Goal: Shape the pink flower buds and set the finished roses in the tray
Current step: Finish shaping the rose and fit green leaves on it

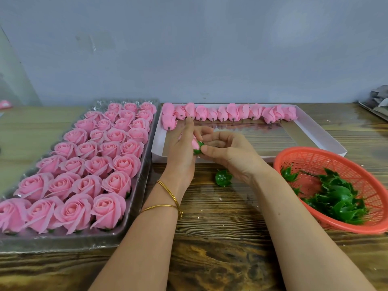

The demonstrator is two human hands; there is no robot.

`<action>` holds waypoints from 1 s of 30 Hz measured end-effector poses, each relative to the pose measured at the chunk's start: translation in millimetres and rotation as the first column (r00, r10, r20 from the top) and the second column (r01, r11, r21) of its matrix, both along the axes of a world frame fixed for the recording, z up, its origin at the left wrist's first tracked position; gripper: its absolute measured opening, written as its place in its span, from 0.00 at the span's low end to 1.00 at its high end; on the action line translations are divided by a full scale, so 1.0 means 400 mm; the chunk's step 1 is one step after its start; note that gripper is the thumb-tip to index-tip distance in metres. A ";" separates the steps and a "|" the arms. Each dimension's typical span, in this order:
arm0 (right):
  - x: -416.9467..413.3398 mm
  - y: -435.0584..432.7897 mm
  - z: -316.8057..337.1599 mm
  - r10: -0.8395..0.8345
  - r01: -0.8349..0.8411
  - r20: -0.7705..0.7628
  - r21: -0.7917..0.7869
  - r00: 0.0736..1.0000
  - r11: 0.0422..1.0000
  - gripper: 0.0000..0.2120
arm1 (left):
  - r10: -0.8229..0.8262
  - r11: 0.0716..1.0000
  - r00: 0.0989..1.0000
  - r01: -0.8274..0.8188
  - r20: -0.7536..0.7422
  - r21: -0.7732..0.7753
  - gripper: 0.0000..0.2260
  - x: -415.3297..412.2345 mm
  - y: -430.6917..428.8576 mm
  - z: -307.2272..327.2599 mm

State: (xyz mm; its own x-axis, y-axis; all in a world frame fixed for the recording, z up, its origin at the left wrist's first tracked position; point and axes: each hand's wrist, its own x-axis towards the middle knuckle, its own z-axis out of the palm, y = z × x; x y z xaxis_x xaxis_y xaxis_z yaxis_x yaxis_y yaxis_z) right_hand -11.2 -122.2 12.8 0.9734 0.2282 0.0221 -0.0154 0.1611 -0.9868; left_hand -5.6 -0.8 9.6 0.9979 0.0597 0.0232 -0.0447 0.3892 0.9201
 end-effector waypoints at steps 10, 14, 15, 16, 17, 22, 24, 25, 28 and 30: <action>-0.003 -0.008 0.009 0.130 -0.132 -0.084 -0.025 0.988 0.991 0.08 | -0.041 0.999 0.997 0.042 0.064 -0.003 0.23 0.005 0.006 -0.009; -0.006 -0.006 0.006 0.082 -0.081 -0.060 0.027 0.995 0.996 0.08 | -0.053 0.996 0.997 0.049 0.055 0.076 0.23 0.000 0.005 -0.010; -0.007 -0.006 0.005 0.070 -0.069 -0.050 0.038 0.996 0.997 0.08 | -0.056 0.994 0.997 0.051 0.051 0.096 0.22 -0.001 0.004 -0.011; -0.008 -0.006 0.005 0.060 -0.058 -0.035 0.036 0.998 0.998 0.09 | -0.056 0.992 0.997 0.050 0.050 0.112 0.22 -0.001 0.004 -0.011; -0.008 -0.006 0.005 0.045 -0.044 -0.015 0.020 0.999 0.999 0.10 | -0.055 0.991 0.997 0.048 0.051 0.125 0.21 -0.001 0.004 -0.011; -0.007 -0.002 0.005 -0.040 0.048 0.085 -0.093 0.996 0.995 0.13 | -0.031 0.989 0.999 0.025 0.039 0.144 0.21 -0.003 -0.001 -0.008; -0.006 0.001 0.003 -0.043 0.051 0.094 -0.087 0.995 0.995 0.13 | -0.021 0.992 0.999 0.016 0.037 0.122 0.23 -0.004 -0.004 -0.007; -0.005 0.001 0.002 -0.040 0.048 0.096 -0.078 0.995 0.996 0.13 | -0.018 0.994 0.999 0.014 0.039 0.112 0.23 -0.005 -0.005 -0.007; -0.005 -0.001 0.002 -0.011 0.015 0.068 -0.049 0.998 0.999 0.13 | -0.022 0.995 0.999 0.018 0.047 0.098 0.25 -0.006 -0.006 -0.003; -0.006 -0.003 0.004 0.026 -0.026 0.016 0.006 1.000 1.000 0.11 | -0.035 0.996 0.998 0.031 0.042 0.087 0.26 -0.007 -0.004 0.001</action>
